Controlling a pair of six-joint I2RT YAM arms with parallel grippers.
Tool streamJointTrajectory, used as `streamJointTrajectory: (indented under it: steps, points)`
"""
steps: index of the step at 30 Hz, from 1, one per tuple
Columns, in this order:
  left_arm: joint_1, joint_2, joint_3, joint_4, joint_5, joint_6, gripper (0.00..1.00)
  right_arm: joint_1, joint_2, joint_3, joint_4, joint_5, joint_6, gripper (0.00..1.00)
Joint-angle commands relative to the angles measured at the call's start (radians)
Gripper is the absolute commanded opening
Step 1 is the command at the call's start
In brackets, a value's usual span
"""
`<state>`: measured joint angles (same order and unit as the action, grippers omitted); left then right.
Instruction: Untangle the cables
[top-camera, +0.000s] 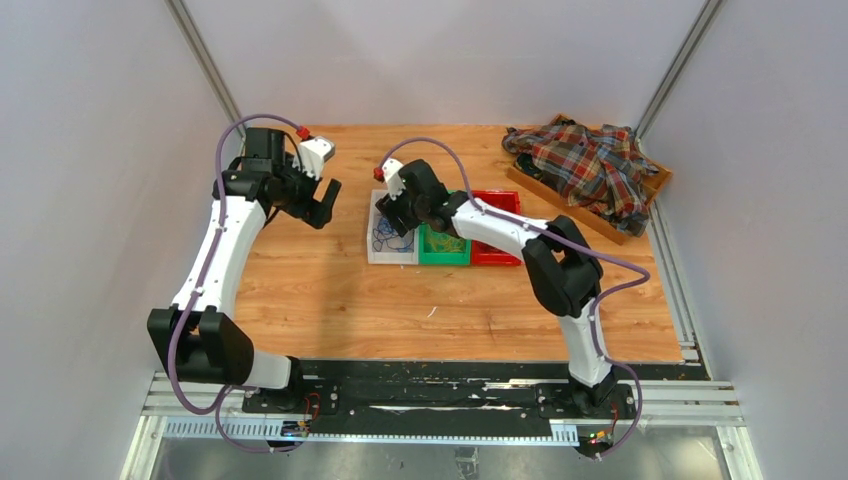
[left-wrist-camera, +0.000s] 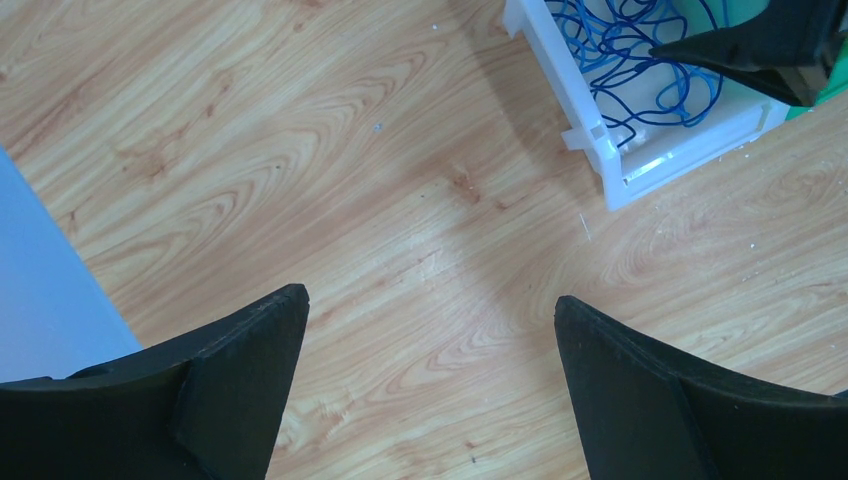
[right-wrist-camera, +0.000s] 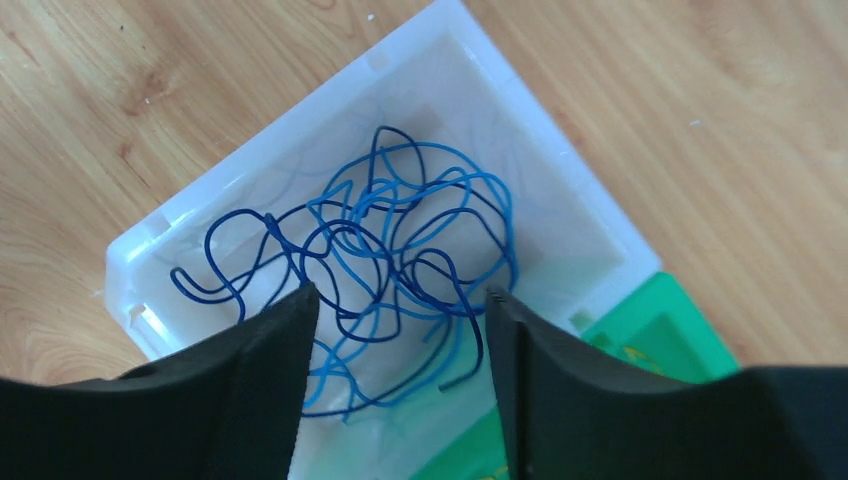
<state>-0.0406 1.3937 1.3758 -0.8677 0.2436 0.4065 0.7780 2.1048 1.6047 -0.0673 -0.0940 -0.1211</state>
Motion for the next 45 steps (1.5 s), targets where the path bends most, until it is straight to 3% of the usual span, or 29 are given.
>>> streamJointTrajectory:
  steps: [1,3,8,12,17,21,27,30,34,36,38,41,43,45]
  points:
    - [0.013,-0.042,-0.038,0.055,0.012,-0.032,0.98,0.013,-0.133,0.014,0.016,0.058,-0.024,0.69]
    - [0.015,-0.046,-0.056,0.098,0.008,-0.057,0.98,0.012,-0.187,0.011,0.013,0.066,-0.028,0.76]
    - [0.016,-0.053,-0.082,0.162,0.000,-0.122,0.98,0.013,-0.300,-0.027,-0.008,0.106,-0.034,0.79]
    - [0.016,-0.100,-0.208,0.302,0.035,-0.186,0.98,-0.003,-0.456,-0.230,0.073,0.265,-0.008,0.80]
    - [0.018,-0.203,-0.581,0.786,0.048,-0.271,0.98,-0.137,-0.704,-0.590,0.204,0.497,0.147,0.80]
    - [0.018,-0.227,-0.841,1.154,0.049,-0.337,0.98,-0.255,-0.915,-0.878,0.360,0.772,0.213,0.81]
    - [0.018,-0.182,-1.006,1.451,0.054,-0.297,0.98,-0.446,-0.997,-1.103,0.408,1.040,0.268,0.83]
    - [0.018,-0.174,-1.078,1.609,0.000,-0.249,0.98,-0.529,-0.972,-1.128,0.370,1.055,0.331,0.83]
    - [0.021,-0.129,-1.183,1.857,0.013,-0.259,0.98,-0.599,-0.963,-1.260,0.623,0.926,0.228,0.83]
    - [0.021,-0.121,-1.192,1.872,-0.051,-0.281,0.98,-0.611,-0.927,-1.279,0.740,0.878,0.146,0.84]
    - [0.021,-0.104,-1.207,1.902,-0.083,-0.291,0.98,-0.629,-0.893,-1.271,0.749,0.830,0.142,0.84]
    - [0.021,-0.007,-1.269,2.149,-0.081,-0.306,0.98,-0.630,-0.866,-1.359,0.897,0.757,0.128,0.85]
    - [0.021,-0.042,-1.255,2.047,-0.099,-0.305,0.98,-0.630,-0.836,-1.419,1.046,0.728,0.105,0.85]
    - [0.021,-0.063,-1.220,1.953,-0.108,-0.294,0.98,-0.630,-0.792,-1.414,1.080,0.655,0.058,0.85]
